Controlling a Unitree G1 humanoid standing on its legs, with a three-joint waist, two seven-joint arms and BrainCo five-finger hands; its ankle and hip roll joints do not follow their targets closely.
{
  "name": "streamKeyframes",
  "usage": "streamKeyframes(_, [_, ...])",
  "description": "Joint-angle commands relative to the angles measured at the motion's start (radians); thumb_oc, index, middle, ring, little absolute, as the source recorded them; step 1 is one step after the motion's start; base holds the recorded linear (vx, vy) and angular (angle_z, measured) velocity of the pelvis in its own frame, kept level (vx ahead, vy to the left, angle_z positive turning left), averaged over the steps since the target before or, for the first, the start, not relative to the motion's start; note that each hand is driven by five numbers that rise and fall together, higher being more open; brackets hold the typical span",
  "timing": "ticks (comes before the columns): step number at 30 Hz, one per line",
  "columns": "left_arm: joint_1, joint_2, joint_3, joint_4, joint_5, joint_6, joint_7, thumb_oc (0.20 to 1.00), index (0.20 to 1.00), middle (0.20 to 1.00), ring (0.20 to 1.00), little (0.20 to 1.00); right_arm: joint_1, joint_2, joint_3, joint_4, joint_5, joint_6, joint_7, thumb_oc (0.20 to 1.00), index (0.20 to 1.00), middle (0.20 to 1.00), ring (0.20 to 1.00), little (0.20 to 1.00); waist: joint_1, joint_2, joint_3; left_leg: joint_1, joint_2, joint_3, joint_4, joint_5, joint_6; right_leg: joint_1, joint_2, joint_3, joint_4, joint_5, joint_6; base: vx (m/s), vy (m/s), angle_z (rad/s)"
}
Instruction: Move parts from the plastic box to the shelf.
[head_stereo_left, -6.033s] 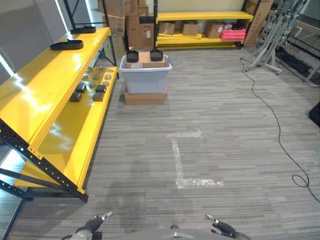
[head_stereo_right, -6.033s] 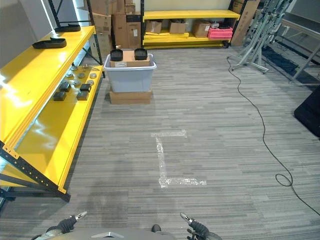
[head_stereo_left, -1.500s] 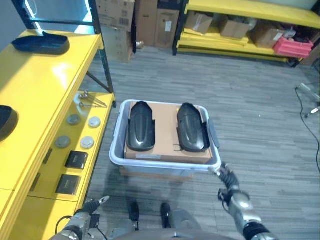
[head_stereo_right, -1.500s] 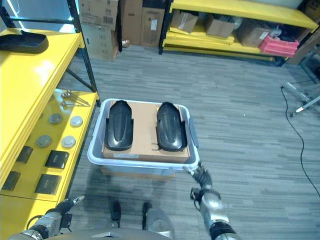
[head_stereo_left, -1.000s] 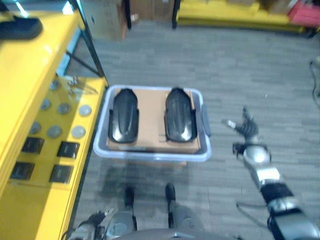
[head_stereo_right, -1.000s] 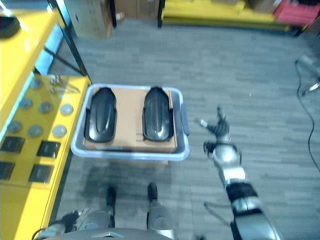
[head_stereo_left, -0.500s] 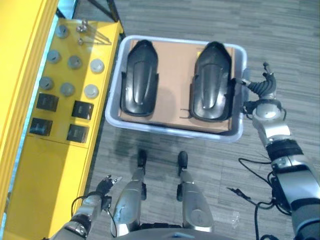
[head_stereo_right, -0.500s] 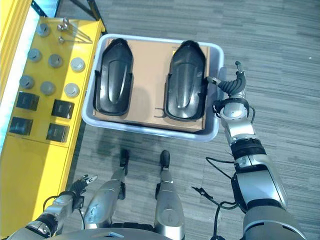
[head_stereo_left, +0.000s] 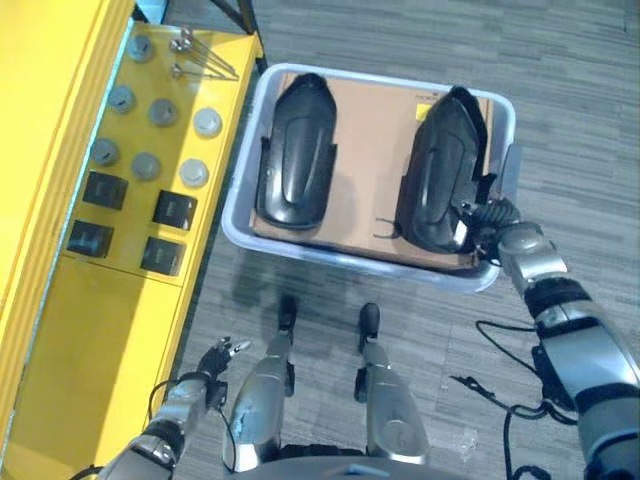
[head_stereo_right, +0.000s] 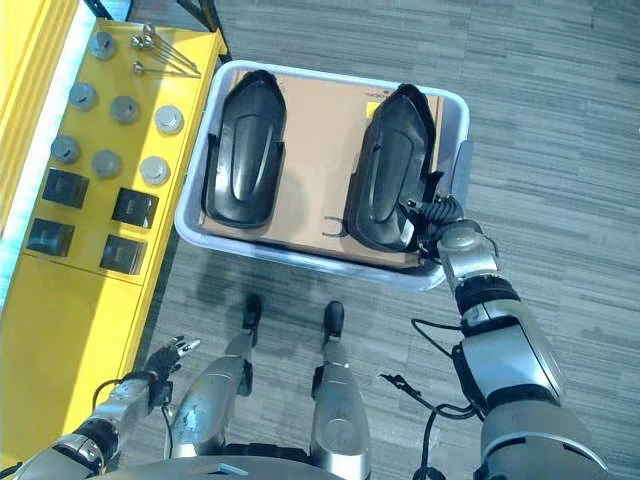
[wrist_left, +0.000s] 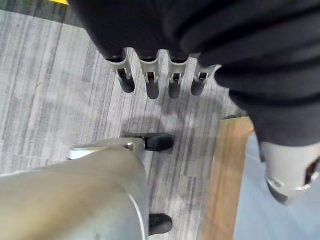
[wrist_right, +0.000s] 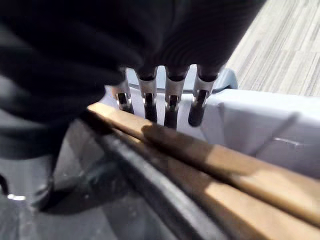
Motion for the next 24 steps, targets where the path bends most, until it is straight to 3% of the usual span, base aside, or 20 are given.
streamKeyframes(1, [-0.007, 0.034, -0.053, 0.033, 0.032, -0.026, 0.009, 1.0, 1.0, 1.0, 1.0, 1.0, 0.051, 0.007, 0.055, 0.067, -0.013, 0.015, -0.019, 0.2, 0.2, 0.2, 0.2, 0.2, 0.029, -0.034, -0.082, 0.012, -0.003, 0.002, 0.026, -0.094, -0.013, -0.025, -0.067, -0.003, -0.002, -0.018, 0.034, 0.0, -0.014, 0.17])
streamKeyframes(7, [0.012, 0.056, -0.044, -0.01, 0.08, 0.002, 0.119, 1.0, 1.0, 1.0, 1.0, 1.0, 0.146, 0.006, -0.027, 0.046, 0.012, -0.094, -0.092, 0.2, 0.2, 0.2, 0.2, 0.2, 0.023, -0.039, -0.143, 0.065, 0.007, 0.013, 0.003, -0.083, -0.018, 0.024, -0.059, -0.016, -0.002, -0.026, 0.035, 0.0, -0.013, 0.07])
streamKeyframes(9, [0.03, 0.064, -0.002, -0.059, -0.033, 0.036, 0.133, 1.0, 1.0, 1.0, 1.0, 1.0, 0.213, 0.0, -0.061, -0.032, 0.002, -0.115, -0.133, 0.2, 0.2, 0.2, 0.2, 0.2, 0.019, -0.044, -0.177, 0.084, 0.009, 0.014, -0.009, -0.075, -0.022, 0.048, -0.054, -0.025, -0.002, -0.031, 0.038, 0.01, -0.056, 0.02])
streamKeyframes(13, [0.067, 0.102, 0.087, -0.256, -0.016, 0.109, 0.22, 1.0, 1.0, 1.0, 1.0, 1.0, 0.401, -0.008, -0.148, -0.253, -0.049, -0.151, -0.234, 0.2, 0.2, 0.2, 0.2, 0.2, 0.016, -0.062, -0.246, 0.11, 0.012, 0.017, -0.009, -0.066, -0.027, 0.099, -0.05, -0.052, -0.002, -0.034, 0.042, 0.02, -0.088, 0.16])
streamKeyframes(15, [0.085, 0.12, 0.107, -0.366, -0.009, 0.133, 0.23, 1.0, 1.0, 1.0, 1.0, 1.0, 0.483, -0.02, -0.2, -0.342, -0.138, -0.214, -0.309, 0.2, 0.2, 0.2, 0.2, 0.2, 0.016, -0.068, -0.278, 0.125, 0.014, 0.021, -0.009, -0.07, -0.025, 0.12, -0.05, -0.06, -0.002, -0.041, 0.042, 0.02, -0.05, 0.26])
streamKeyframes(16, [0.091, 0.127, 0.111, -0.398, -0.008, 0.148, 0.23, 1.0, 1.0, 1.0, 1.0, 1.0, 0.503, -0.024, -0.213, -0.377, -0.159, -0.212, -0.321, 0.2, 0.2, 0.2, 0.2, 0.2, 0.015, -0.069, -0.285, 0.13, 0.015, 0.021, -0.009, -0.072, -0.024, 0.126, -0.049, -0.061, -0.002, -0.044, 0.041, 0.04, -0.028, 0.16])
streamKeyframes(17, [0.118, 0.149, 0.138, -0.534, -0.001, 0.186, 0.217, 1.0, 1.0, 1.0, 1.0, 1.0, 0.583, -0.045, -0.272, -0.562, -0.261, -0.198, -0.371, 0.2, 0.2, 0.2, 0.2, 0.2, 0.007, -0.073, -0.315, 0.15, 0.017, 0.03, -0.009, -0.079, -0.019, 0.145, -0.049, -0.061, -0.002, -0.049, 0.04, 0.05, -0.011, 0.0])
streamKeyframes(19, [0.138, 0.168, 0.164, -0.643, 0.001, 0.171, 0.195, 1.0, 1.0, 1.0, 1.0, 1.0, 0.632, -0.049, -0.317, -0.686, -0.355, -0.208, -0.41, 0.2, 0.2, 0.2, 0.2, 0.2, 0.002, -0.075, -0.332, 0.165, 0.02, 0.035, -0.009, -0.084, -0.014, 0.161, -0.047, -0.057, -0.002, -0.056, 0.039, 0.0, 0.007, 0.06])
streamKeyframes(21, [0.139, 0.215, 0.205, -0.833, 0.021, 0.22, 0.197, 1.0, 1.0, 1.0, 1.0, 1.0, 0.663, -0.07, -0.359, -0.865, -0.479, -0.178, -0.435, 0.2, 0.2, 0.2, 0.2, 0.2, -0.005, -0.075, -0.35, 0.185, 0.022, 0.039, -0.009, -0.092, -0.007, 0.186, -0.043, -0.05, -0.002, -0.067, 0.036, -0.01, 0.015, -0.02])
streamKeyframes(24, [0.111, 0.268, 0.244, -0.985, 0.019, 0.217, 0.176, 1.0, 1.0, 1.0, 1.0, 1.0, 0.667, -0.12, -0.388, -0.992, -0.576, -0.193, -0.465, 0.2, 0.2, 0.2, 0.2, 0.2, -0.009, -0.081, -0.373, 0.206, 0.023, 0.04, -0.009, -0.102, -0.002, 0.21, -0.035, -0.042, -0.002, -0.081, 0.035, -0.01, 0.011, -0.11])
